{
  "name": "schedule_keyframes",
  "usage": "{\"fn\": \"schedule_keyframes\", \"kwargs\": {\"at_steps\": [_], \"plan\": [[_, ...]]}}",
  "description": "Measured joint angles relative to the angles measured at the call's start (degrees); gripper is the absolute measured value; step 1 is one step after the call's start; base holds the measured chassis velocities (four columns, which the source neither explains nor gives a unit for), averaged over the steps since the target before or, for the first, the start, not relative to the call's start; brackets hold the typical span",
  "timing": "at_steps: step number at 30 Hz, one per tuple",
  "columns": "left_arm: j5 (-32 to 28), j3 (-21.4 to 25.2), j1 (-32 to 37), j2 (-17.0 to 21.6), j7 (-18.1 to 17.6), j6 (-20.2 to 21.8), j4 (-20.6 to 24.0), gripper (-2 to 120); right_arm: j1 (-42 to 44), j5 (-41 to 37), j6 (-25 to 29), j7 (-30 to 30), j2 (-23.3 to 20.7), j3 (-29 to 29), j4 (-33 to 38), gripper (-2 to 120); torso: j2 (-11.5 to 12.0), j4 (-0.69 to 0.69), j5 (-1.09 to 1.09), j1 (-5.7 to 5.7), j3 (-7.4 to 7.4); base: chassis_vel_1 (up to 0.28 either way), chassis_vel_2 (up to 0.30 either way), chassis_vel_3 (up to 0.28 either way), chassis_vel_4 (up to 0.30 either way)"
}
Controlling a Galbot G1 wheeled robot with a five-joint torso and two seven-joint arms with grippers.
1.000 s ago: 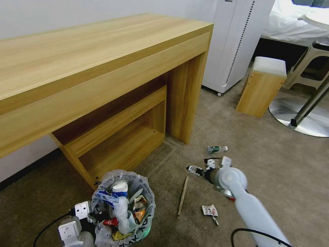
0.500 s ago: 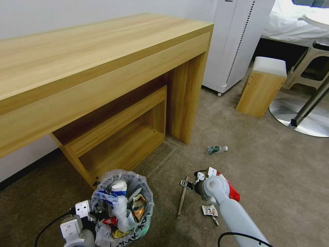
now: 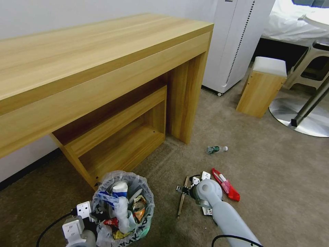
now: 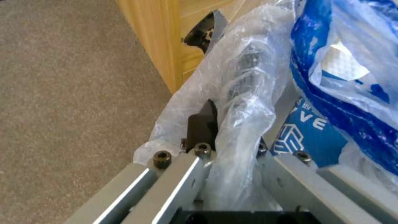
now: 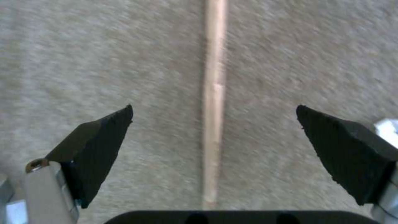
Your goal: Pick up the trash bin and place the garbage on the floor into it.
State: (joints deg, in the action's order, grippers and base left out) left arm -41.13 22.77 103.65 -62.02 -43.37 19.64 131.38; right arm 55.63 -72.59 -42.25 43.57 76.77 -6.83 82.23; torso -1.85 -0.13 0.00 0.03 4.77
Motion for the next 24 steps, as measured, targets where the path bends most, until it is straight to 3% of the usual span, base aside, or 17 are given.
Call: {"fn": "schedule_keyframes", "kwargs": {"at_steps": [15,24], "plan": [[0.7,0.6,1.2,0.2,0.1,-0.1,0.6,1,1.1,-5.1,0.1,9.4,1.3,-1.0,0.5,100,0.0,-0.01,0.00,0.00,0.00,0.000,0.000,0.000,0.000],[1.4,-0.4,0.6,0.0,0.2,-0.1,-0.3,1,0.1,-6.9,0.1,13.1,5.2,-2.7,-2.1,100,0.0,-0.01,0.00,0.00,0.00,0.000,0.000,0.000,0.000]]}}
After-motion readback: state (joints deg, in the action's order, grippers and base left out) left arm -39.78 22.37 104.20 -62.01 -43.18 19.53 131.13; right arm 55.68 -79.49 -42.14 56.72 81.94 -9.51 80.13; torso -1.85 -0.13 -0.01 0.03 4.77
